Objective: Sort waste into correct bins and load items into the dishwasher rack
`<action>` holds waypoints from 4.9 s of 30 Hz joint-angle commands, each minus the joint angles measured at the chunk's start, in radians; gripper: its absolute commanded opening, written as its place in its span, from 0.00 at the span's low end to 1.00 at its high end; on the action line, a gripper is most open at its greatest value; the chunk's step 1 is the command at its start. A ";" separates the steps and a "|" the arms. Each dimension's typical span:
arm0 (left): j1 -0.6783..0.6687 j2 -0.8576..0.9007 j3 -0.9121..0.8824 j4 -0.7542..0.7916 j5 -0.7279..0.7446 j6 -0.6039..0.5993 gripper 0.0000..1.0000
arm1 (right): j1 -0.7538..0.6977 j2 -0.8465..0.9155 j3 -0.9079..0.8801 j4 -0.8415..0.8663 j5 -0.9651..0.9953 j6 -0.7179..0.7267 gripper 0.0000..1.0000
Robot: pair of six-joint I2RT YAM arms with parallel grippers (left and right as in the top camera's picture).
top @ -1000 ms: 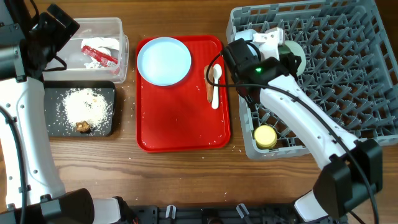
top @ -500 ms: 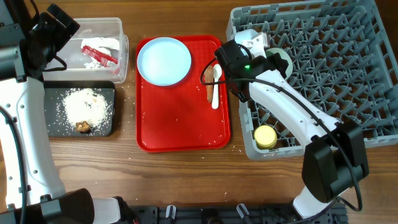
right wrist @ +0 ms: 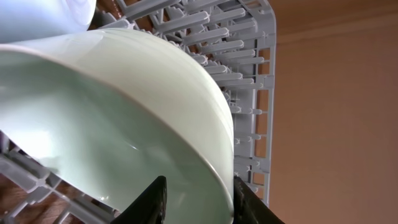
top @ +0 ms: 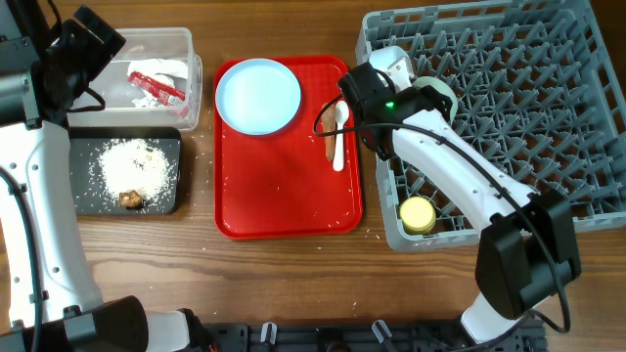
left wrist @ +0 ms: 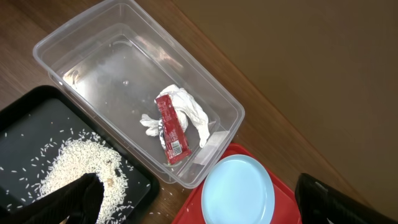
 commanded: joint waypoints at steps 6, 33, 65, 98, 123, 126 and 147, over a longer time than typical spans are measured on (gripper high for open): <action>-0.003 0.000 0.007 -0.001 -0.013 0.015 1.00 | 0.005 0.003 0.000 -0.003 -0.248 -0.005 0.29; -0.003 0.000 0.007 -0.001 -0.013 0.015 1.00 | 0.005 -0.027 0.128 -0.019 -0.615 -0.005 1.00; -0.003 0.000 0.007 -0.001 -0.013 0.015 1.00 | 0.066 0.425 0.132 0.662 -1.051 0.683 0.47; -0.003 0.000 0.007 -0.001 -0.013 0.015 1.00 | 0.065 -0.092 0.383 0.127 -0.346 0.186 0.04; -0.003 0.000 0.007 -0.001 -0.013 0.015 1.00 | -0.255 -0.024 0.280 0.113 -0.007 -0.377 0.04; -0.003 0.000 0.007 -0.001 -0.013 0.015 1.00 | -0.265 0.030 0.280 0.143 -0.011 -0.428 0.04; -0.003 0.000 0.007 -0.001 -0.013 0.015 1.00 | -0.267 0.042 0.280 0.149 -0.219 -0.286 0.80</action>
